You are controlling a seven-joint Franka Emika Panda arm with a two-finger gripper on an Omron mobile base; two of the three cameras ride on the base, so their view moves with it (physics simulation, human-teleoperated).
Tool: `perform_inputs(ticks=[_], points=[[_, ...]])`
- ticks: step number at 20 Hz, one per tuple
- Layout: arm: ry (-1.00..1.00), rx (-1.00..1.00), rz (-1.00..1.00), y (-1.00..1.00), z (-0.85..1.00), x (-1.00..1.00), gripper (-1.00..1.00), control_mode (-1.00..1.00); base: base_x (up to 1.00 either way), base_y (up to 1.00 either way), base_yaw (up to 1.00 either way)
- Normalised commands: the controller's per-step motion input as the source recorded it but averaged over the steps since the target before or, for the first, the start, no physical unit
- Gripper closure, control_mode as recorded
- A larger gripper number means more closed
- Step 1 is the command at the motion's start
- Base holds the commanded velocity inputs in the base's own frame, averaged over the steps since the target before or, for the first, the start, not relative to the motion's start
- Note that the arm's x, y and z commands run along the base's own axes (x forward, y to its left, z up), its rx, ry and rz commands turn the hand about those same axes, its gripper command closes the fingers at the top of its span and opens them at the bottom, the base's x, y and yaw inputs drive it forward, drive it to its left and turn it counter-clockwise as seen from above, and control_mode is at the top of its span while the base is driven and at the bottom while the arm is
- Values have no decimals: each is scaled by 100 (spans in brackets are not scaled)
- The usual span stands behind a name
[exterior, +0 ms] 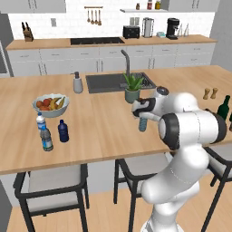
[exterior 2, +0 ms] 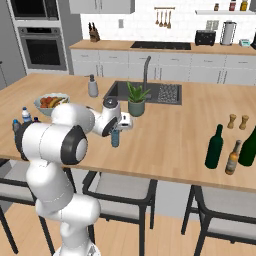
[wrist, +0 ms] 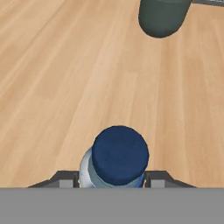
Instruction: Move the plastic bottles in the middle to the plastics group, and the glass bottles in the middle to the glass group.
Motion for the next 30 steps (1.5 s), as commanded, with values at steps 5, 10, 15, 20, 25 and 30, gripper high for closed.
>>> perform_inputs(ticks=[5,10,15,20,25,30], points=[[-2,0,29,97,6,0,100,-100,0,0,0],[0,0,37,100,0,1,100,-100,0,0,0],[0,0,37,100,0,0,100,-100,0,0,0],[-1,-6,29,98,0,0,100,-100,0,0,0],[-4,-1,19,66,-7,0,100,-100,0,0,0],[-10,0,16,55,-4,15,100,-100,0,0,0]])
